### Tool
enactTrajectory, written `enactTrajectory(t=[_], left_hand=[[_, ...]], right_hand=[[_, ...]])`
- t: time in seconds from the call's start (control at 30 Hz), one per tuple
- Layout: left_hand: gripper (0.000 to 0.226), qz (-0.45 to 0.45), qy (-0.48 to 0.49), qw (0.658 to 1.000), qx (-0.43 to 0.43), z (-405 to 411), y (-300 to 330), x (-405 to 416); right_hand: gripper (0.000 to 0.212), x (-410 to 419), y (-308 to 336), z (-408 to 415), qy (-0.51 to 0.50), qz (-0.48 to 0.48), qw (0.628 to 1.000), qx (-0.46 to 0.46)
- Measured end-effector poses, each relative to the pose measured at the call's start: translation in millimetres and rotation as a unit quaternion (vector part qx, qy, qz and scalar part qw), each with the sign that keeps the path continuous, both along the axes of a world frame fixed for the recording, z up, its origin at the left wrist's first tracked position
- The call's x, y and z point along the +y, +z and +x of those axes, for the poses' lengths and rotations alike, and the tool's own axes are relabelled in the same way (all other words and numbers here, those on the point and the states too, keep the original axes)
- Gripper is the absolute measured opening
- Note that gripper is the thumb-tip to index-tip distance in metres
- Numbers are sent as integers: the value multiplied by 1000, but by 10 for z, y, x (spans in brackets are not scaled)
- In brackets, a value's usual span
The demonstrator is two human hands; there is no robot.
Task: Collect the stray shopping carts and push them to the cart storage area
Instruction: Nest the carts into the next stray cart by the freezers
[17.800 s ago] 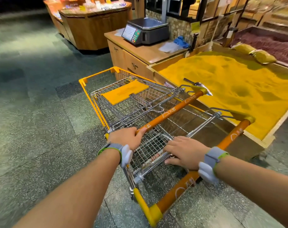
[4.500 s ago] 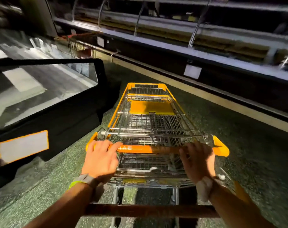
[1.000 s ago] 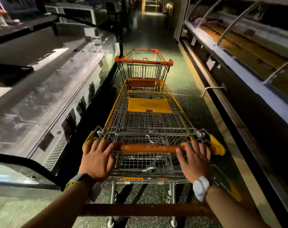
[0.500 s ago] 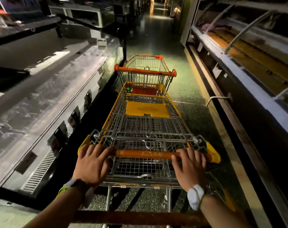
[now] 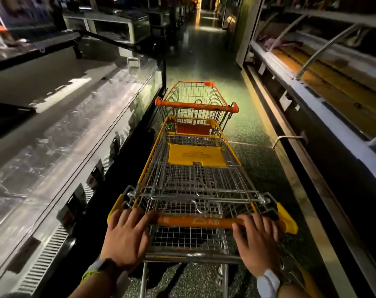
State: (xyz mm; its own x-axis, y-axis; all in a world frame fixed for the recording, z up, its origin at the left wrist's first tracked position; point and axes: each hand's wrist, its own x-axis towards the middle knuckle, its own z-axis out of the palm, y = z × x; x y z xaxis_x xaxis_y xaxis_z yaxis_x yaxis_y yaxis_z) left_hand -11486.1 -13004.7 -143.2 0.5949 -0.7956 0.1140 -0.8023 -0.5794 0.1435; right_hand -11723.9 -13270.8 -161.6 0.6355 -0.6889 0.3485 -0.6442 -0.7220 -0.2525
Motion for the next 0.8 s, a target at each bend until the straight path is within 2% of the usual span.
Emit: enactTrajectory(t=[0.1, 0.2, 0.27, 0.33, 0.43, 0.53, 0.6, 0.7, 0.8], left_hand=[[46, -42, -4, 999, -1, 124, 61, -103], [35, -69, 2, 998, 2, 271, 188, -200], [46, -63, 21, 997, 31, 380, 362, -306], [59, -60, 55, 995, 62, 625, 523, -503], [63, -45, 64, 992, 98, 933, 627, -807], [46, -52, 39, 992, 108, 1203, 649, -1228], [35, -25, 13, 993, 118, 1304, 617, -1565], [27, -9, -10, 990, 140, 1412, 553, -1918], [21, -30, -8, 986, 163, 1539, 505, -2330]], right_hand=[[42, -74, 58, 75, 2, 34, 999, 19], [37, -149, 287, 182, -6, 103, 991, 91], [31, -217, 490, 274, 2, 141, 981, 132], [27, -409, 663, 526, 28, 168, 979, 108], [29, -603, 792, 832, 67, 205, 976, 35], [11, -803, 774, 1111, 79, 195, 977, 36], [7, -946, 719, 1250, 74, 210, 974, 48], [10, -1003, 691, 1448, 77, 219, 969, 82], [17, -1223, 671, 1682, 104, 224, 964, 103]])
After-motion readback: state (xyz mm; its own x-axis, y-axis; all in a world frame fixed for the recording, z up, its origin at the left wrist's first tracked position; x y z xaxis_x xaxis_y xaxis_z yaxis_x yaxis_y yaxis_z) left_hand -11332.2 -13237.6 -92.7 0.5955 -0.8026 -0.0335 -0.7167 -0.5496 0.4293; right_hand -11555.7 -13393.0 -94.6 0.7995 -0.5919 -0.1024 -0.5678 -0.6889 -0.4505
